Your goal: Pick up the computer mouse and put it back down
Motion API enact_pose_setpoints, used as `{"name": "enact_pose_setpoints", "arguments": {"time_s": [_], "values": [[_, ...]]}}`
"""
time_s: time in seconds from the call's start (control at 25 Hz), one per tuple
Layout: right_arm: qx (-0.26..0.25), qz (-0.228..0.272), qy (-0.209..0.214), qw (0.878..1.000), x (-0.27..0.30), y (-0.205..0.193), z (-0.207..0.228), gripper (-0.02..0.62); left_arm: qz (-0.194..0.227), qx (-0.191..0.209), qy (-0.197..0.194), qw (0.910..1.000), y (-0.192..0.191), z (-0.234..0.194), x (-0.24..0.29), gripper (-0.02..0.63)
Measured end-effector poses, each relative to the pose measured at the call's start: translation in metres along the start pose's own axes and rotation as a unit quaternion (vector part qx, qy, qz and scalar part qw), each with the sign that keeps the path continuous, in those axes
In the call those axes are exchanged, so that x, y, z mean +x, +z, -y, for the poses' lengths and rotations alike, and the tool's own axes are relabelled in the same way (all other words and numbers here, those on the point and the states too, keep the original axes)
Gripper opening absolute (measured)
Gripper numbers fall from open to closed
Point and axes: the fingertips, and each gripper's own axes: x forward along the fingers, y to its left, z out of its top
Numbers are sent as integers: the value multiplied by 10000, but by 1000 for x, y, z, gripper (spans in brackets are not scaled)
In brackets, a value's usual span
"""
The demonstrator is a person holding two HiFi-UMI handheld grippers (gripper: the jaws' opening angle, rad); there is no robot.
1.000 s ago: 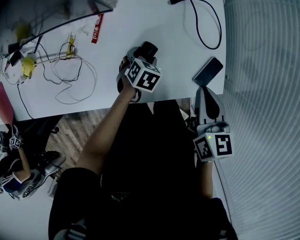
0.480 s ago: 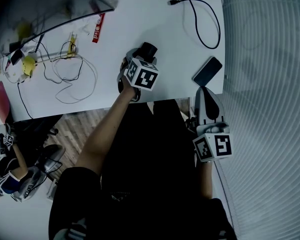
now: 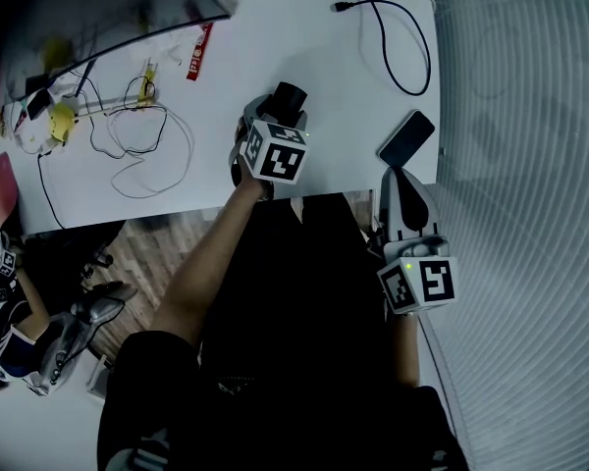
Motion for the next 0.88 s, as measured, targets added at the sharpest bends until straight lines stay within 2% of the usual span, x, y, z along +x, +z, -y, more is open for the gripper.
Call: {"name": "enact_pose_setpoints", "arguments": {"time_s": [0.36, 0.88], "values": [[-132, -6, 189, 9997, -9, 5, -6, -2, 421, -284, 64, 9987, 11, 1, -30, 284], [-444, 63, 648, 9969, -28, 6, -15, 0, 1164, -584, 326, 9909, 26, 11, -81, 285]]}}
